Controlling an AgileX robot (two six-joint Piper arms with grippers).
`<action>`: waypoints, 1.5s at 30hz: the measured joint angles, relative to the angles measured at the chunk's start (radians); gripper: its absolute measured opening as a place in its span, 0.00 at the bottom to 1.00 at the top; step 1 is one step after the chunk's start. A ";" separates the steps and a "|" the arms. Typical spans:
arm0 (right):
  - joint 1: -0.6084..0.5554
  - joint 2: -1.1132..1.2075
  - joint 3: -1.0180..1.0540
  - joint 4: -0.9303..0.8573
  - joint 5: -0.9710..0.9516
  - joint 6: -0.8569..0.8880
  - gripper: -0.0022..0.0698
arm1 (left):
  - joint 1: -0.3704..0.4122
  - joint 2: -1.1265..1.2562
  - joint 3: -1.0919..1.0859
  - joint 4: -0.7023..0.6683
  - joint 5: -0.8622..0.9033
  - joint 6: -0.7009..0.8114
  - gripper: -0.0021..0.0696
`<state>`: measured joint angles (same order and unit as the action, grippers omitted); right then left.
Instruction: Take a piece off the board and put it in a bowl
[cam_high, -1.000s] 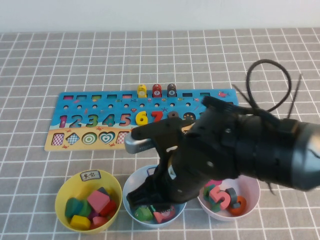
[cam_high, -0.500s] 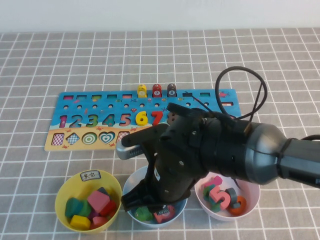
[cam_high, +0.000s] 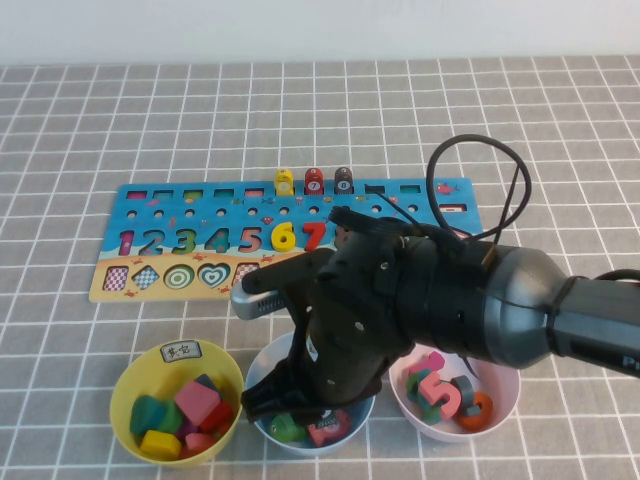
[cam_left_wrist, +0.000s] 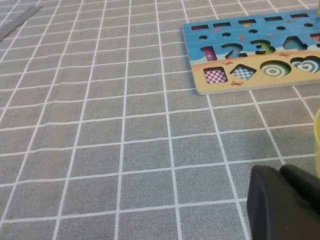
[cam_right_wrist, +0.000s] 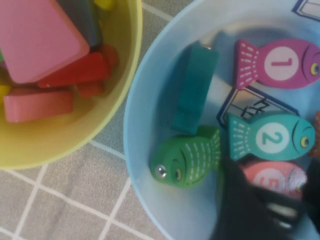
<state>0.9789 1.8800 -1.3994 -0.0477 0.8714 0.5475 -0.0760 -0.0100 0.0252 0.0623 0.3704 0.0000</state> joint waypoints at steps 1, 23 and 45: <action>0.000 0.000 0.000 0.000 0.000 0.000 0.40 | 0.000 0.000 0.000 0.000 0.000 0.000 0.03; 0.018 -0.140 0.000 -0.017 0.062 0.000 0.16 | 0.000 0.000 0.000 0.000 0.000 0.000 0.03; 0.117 -0.734 0.378 -0.023 0.274 -0.107 0.01 | 0.000 0.000 0.000 0.000 0.002 0.000 0.03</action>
<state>1.0964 1.1459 -1.0210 -0.0710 1.1457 0.4402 -0.0760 -0.0100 0.0252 0.0623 0.3725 0.0000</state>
